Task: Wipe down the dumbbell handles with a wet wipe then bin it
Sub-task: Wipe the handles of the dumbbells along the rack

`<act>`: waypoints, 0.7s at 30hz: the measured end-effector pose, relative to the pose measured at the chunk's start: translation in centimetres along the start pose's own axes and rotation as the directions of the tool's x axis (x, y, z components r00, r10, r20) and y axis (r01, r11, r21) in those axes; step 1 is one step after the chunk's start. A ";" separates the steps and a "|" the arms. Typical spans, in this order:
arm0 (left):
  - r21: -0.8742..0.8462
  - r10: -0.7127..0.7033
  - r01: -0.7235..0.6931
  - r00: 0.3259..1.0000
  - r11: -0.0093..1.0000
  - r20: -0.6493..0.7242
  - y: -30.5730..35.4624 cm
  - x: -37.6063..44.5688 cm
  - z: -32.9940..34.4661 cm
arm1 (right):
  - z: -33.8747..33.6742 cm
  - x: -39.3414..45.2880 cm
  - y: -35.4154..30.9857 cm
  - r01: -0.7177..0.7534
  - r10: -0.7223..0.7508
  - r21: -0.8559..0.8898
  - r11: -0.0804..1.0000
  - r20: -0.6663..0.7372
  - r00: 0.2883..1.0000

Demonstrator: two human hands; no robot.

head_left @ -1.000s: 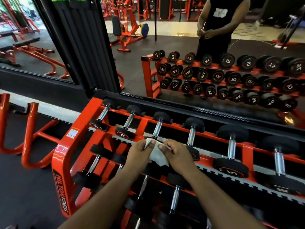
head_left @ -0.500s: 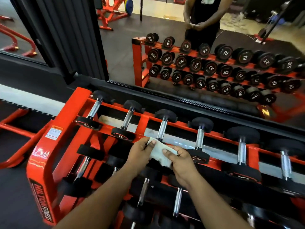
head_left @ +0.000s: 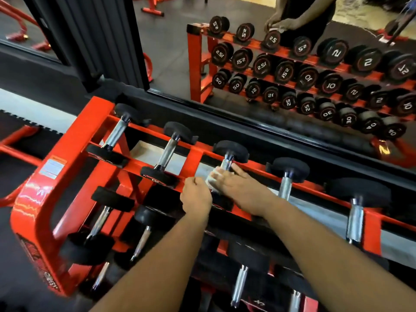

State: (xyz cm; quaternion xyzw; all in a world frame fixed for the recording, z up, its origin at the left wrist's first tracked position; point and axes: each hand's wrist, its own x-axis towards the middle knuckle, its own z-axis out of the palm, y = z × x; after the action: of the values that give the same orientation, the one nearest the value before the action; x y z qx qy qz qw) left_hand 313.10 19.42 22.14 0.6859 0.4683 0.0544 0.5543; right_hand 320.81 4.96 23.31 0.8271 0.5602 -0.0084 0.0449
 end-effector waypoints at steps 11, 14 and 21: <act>-0.110 -0.087 0.068 0.981 0.992 -0.172 -0.2 3.1 3.3 | 1.3 4.8 2.2 0.351 -0.325 -0.120 0.929 0.193 0.926; -0.104 -0.057 0.039 0.982 0.994 -0.180 -0.2 3.1 3.4 | 2.1 4.3 2.7 0.342 -0.309 -0.169 0.924 0.194 0.931; 0.004 0.037 -0.036 0.982 0.999 -0.185 -0.3 2.4 3.6 | 1.2 6.1 2.4 0.352 -0.292 -0.148 0.924 0.319 0.902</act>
State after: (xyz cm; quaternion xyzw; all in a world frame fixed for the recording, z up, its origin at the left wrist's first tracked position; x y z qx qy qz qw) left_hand 316.46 18.53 19.45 0.6865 0.5052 0.1280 0.5071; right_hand 325.32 9.64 21.85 0.7033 0.6749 -0.0803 0.2085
